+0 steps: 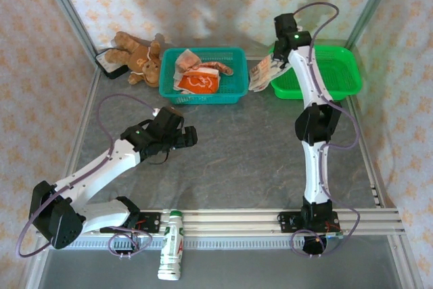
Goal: Fold and stack the towels
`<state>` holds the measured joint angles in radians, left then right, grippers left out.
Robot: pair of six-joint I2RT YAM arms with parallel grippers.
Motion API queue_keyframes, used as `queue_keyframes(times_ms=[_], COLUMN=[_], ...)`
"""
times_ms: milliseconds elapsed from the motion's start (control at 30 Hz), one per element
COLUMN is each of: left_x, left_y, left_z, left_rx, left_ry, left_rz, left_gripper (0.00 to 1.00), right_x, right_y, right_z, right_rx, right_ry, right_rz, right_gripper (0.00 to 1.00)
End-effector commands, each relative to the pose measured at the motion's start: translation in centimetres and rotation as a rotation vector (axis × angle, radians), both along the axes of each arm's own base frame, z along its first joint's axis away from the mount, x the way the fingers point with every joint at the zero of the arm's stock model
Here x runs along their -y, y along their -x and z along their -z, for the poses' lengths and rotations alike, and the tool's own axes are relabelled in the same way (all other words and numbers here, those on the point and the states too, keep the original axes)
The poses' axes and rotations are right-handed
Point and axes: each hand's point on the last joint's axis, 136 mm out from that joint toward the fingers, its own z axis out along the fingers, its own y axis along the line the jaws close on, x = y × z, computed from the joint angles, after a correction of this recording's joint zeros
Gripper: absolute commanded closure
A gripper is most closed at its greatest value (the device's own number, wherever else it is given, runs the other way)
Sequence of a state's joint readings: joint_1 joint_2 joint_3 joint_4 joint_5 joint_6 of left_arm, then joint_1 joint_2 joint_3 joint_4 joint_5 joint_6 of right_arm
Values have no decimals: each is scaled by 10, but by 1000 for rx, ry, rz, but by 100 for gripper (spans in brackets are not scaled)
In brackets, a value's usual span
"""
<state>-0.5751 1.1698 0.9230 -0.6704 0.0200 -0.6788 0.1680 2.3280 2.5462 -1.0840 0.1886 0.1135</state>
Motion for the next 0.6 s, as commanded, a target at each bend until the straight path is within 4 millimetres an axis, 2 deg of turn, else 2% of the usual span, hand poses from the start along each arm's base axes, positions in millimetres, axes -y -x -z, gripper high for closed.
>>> queue_keyframes(times_ms=[0,167,467,567], left_x=[-7,-10,-14,-16], left_y=[-4,-3,-1,0], left_z=[-11,-14,-18,-19], left_rx=[20,27,22,21], left_ry=[-27,-33,-45,-50], left_rz=[-18,-29,-40,-45], left_gripper=[0,0,0,0], right_x=[20,39,72,82], right_y=[-2,-7,-13,-14], right_z=[-15,7,62,73], right_rx=[36,-1,-100,-121], right_ry=[-1,-12,1,24], right_rz=[22,53,105,125], right_gripper=[100,100,100,100])
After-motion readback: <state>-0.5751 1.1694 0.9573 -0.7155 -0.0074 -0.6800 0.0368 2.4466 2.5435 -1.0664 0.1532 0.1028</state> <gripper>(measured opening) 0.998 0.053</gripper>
